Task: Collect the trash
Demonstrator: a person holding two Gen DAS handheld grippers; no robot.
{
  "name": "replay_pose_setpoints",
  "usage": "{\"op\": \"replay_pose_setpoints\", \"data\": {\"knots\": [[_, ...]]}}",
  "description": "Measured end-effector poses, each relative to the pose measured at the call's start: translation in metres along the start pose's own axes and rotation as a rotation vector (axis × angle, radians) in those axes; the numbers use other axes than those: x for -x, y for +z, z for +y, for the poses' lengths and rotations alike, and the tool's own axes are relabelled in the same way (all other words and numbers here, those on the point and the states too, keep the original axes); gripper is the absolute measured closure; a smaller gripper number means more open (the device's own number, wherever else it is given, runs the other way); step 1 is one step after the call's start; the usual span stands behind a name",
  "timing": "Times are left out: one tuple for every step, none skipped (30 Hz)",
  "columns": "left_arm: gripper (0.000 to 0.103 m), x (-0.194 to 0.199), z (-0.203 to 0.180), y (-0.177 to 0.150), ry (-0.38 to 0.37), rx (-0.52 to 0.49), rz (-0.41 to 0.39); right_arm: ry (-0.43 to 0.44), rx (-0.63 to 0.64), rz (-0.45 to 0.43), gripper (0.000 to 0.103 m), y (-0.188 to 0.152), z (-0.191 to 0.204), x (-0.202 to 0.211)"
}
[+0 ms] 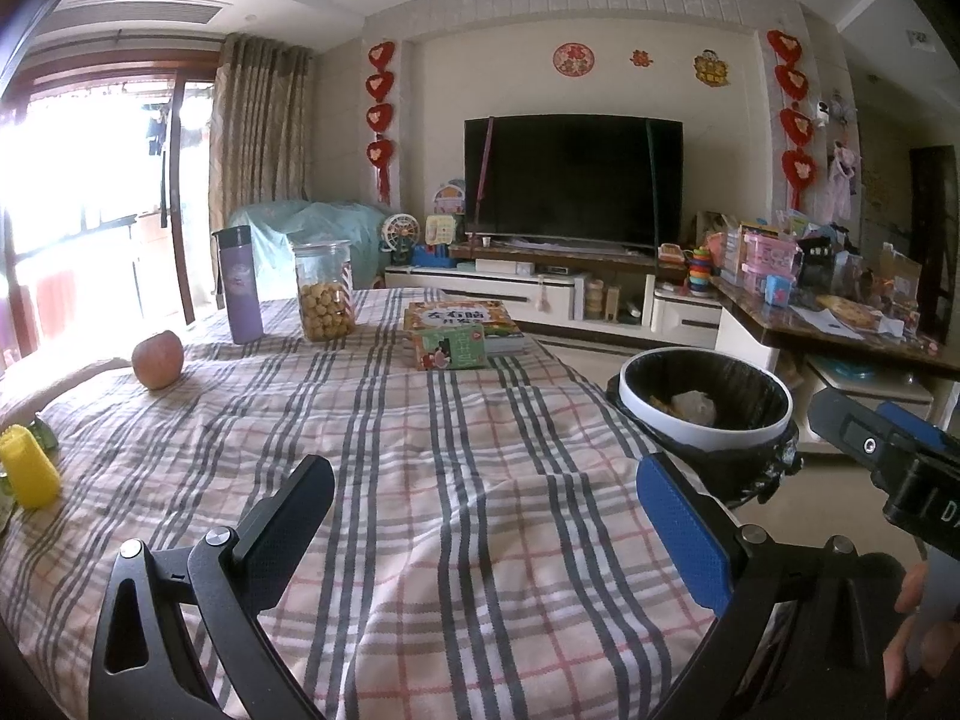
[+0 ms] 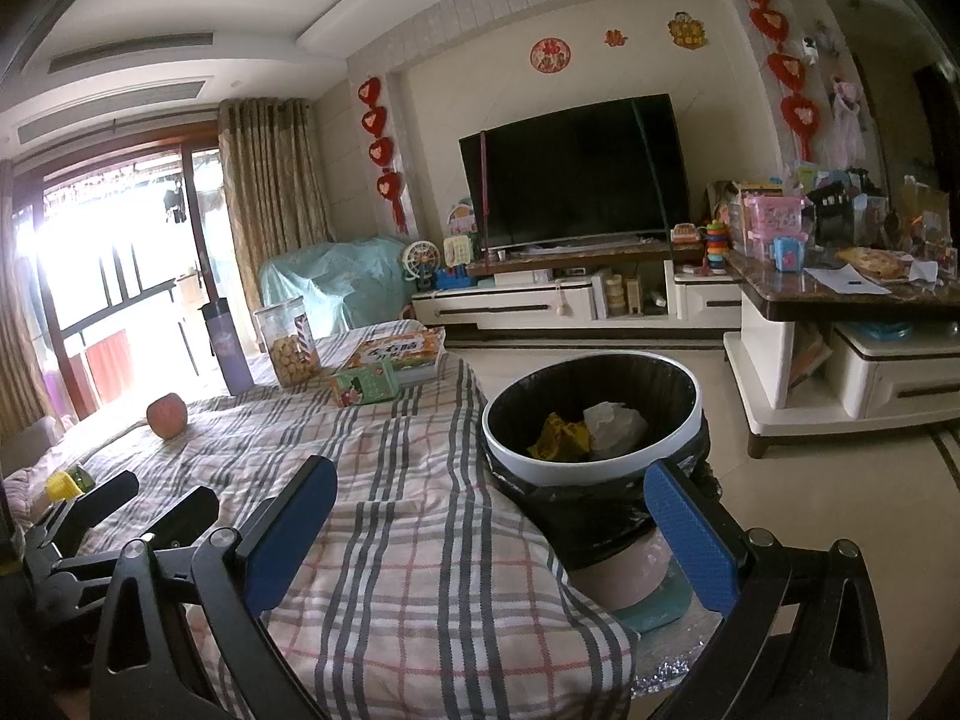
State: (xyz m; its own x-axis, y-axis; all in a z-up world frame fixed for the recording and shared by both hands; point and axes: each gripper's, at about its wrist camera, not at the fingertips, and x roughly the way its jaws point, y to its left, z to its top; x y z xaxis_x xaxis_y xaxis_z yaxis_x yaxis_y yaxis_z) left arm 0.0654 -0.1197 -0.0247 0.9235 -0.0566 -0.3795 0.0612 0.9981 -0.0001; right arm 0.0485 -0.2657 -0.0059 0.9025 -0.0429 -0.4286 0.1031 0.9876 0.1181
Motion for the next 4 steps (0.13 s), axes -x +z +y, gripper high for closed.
{"op": "replay_pose_setpoints", "data": {"knots": [[0.001,0.0,0.0,0.0,-0.002,0.0,0.001,0.0,0.0,0.003,0.0,-0.001,0.003,-0.001],[0.001,-0.001,0.001,0.001,-0.004,0.001,0.002,0.0,0.0,0.006,0.0,-0.002,0.007,-0.002],[0.001,-0.001,0.001,0.001,-0.003,0.002,0.002,0.001,0.0,0.008,0.0,-0.004,0.01,-0.002],[0.001,-0.001,0.002,0.001,-0.004,0.004,0.005,0.001,-0.001,0.011,0.0,-0.005,0.014,-0.003]]}}
